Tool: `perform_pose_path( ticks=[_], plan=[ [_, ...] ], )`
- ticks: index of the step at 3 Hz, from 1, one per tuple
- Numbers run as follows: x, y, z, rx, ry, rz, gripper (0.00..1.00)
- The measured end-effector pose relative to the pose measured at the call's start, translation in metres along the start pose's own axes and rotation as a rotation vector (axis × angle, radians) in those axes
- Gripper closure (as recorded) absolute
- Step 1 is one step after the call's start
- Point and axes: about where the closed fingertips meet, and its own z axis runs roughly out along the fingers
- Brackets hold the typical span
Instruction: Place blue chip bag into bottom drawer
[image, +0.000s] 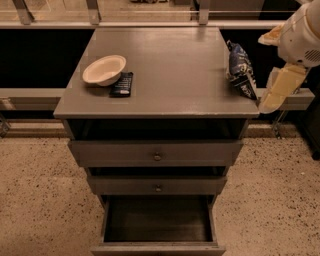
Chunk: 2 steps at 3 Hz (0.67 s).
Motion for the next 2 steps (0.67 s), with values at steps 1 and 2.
perform_pose_path(
  ticks=[1,2],
  plan=[
    [0.005,-0.032,0.025,0.05,-0.039,0.013,0.0],
    [0.009,-0.054,0.049,0.092,-0.08,0.068,0.0]
  ],
)
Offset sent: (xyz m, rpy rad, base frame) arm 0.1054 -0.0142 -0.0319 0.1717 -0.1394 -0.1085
